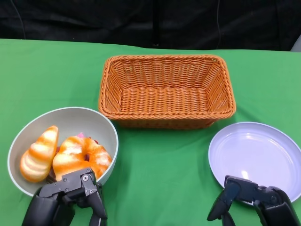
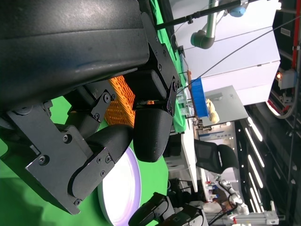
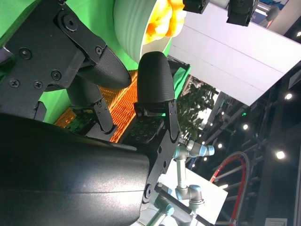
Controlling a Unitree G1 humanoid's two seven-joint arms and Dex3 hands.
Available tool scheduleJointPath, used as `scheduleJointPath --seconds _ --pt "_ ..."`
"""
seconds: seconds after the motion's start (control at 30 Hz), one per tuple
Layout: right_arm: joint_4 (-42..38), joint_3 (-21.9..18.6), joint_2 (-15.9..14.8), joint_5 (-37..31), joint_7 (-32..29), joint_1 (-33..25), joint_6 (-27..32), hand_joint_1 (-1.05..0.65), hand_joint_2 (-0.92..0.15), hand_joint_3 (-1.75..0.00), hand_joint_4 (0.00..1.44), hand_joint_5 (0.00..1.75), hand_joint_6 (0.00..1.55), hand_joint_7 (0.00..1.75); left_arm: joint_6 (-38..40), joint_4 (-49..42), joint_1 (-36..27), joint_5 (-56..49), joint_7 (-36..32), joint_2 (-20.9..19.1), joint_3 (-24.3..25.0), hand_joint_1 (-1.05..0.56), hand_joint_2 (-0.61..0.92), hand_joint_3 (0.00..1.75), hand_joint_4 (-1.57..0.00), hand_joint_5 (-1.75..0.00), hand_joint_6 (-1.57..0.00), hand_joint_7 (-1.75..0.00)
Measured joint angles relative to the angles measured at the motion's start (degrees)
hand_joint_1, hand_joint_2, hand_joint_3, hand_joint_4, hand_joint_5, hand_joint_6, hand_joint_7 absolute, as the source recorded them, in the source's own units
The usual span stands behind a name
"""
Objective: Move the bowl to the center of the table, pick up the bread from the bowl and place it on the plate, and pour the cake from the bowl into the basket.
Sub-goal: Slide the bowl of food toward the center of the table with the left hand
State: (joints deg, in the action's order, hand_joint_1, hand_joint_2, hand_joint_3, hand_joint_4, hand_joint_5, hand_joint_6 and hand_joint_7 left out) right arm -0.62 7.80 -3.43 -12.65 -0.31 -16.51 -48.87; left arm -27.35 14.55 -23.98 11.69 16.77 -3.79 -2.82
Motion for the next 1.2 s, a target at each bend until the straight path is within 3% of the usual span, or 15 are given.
scheduleJointPath --seconds 0.53,0.63,0.73,0.83,1.0,1.03,1.1,1.2 --pt "0.05 0.05 0.06 -0.08 -0.14 -0.12 0.02 -0.17 -0.16 -1.69 0.83 1.61 0.85 1.27 0.27 0.87 -0.13 2.10 0.16 -0.04 0.07 -0.13 0.31 1.61 -0.99 -1.66 -0.91 -1.48" --pt "0.15 0.08 0.23 -0.27 -0.15 -0.12 0.14 -0.17 -0.16 -1.69 0.82 1.61 0.85 1.28 1.66 2.32 -0.09 3.34 0.17 -0.29 0.50 -0.13 0.35 1.55 -0.91 -1.63 -0.85 -1.45" --pt "0.20 0.14 0.36 -0.33 -0.16 -0.12 0.15 -0.17 -0.16 -1.69 0.82 1.62 0.85 1.28 2.30 2.72 0.23 4.17 0.17 -0.48 1.19 -0.16 0.46 1.30 -0.80 -1.54 -0.76 -1.37" --pt "0.28 0.14 0.38 -0.33 -0.16 -0.16 0.16 -0.17 -0.16 -1.69 0.82 1.62 0.84 1.28 1.14 2.66 1.02 3.52 0.13 -0.44 2.30 -0.23 0.62 0.91 -0.71 -1.38 -0.69 -1.19" --pt "1.22 0.00 0.30 -0.19 -0.14 -0.66 0.18 -0.17 -0.17 -1.67 0.83 1.61 0.85 1.26 -0.31 2.65 3.06 1.37 -1.34 0.24 4.50 -0.31 0.57 0.91 -0.56 -1.27 -0.51 -0.96" --pt "1.27 -0.11 0.29 -0.17 -0.15 -0.65 0.17 -0.17 -0.18 -1.68 0.83 1.61 0.85 1.26 -0.64 2.56 3.37 0.03 -1.93 0.31 5.10 -0.34 0.59 0.87 -0.53 -1.23 -0.48 -0.91" --pt "1.26 -0.38 0.27 -0.16 -0.15 -0.64 0.17 -0.17 -0.18 -1.68 0.82 1.61 0.85 1.27 -1.00 2.22 4.43 -2.22 -3.00 0.23 6.51 -0.41 0.73 0.60 -0.49 -1.14 -0.43 -0.80" --pt "1.26 -0.48 0.23 0.00 -0.12 -0.58 0.17 -0.17 -0.19 -1.67 0.82 1.62 0.85 1.27 -1.07 2.01 5.51 -3.19 -3.58 -0.06 8.13 -0.44 0.84 0.39 -0.44 -1.08 -0.40 -0.72"
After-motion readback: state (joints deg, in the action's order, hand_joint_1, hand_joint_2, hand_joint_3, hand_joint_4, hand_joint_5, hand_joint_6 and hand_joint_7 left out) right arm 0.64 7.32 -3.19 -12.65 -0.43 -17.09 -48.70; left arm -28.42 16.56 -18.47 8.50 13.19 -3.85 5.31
